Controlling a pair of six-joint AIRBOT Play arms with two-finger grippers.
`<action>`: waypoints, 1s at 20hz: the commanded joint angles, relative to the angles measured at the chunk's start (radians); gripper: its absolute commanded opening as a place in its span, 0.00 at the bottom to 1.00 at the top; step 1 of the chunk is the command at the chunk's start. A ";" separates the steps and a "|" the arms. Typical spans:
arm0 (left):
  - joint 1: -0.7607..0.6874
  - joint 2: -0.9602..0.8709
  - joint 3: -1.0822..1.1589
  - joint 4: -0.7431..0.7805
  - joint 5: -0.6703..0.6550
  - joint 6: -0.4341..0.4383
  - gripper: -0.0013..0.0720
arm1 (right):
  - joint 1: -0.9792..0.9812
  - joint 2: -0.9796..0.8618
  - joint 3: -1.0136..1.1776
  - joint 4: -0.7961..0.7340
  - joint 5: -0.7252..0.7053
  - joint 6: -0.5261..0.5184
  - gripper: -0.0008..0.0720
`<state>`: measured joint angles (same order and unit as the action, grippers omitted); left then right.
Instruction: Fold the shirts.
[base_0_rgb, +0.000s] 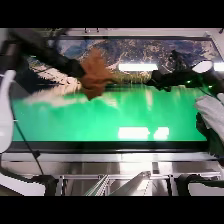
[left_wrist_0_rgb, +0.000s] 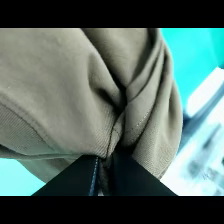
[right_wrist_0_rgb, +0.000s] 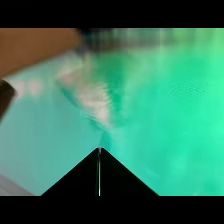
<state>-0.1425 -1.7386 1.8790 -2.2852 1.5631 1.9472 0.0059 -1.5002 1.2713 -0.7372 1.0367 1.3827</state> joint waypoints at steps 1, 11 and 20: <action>-0.158 -0.076 0.049 0.024 0.042 0.000 0.29 | -0.064 0.079 0.000 -0.078 0.092 0.001 0.03; -0.055 0.030 -0.430 0.125 -0.002 -0.137 0.99 | -0.047 0.062 -0.006 -0.237 0.196 0.031 0.70; 0.047 0.137 -0.832 -0.021 -0.385 -0.139 0.99 | -0.104 -0.264 0.020 -0.220 0.067 0.060 0.49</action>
<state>-0.1081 -1.6020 1.1084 -2.2856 1.3064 1.8122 -0.0872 -1.6741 1.2842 -0.9539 1.1233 1.4395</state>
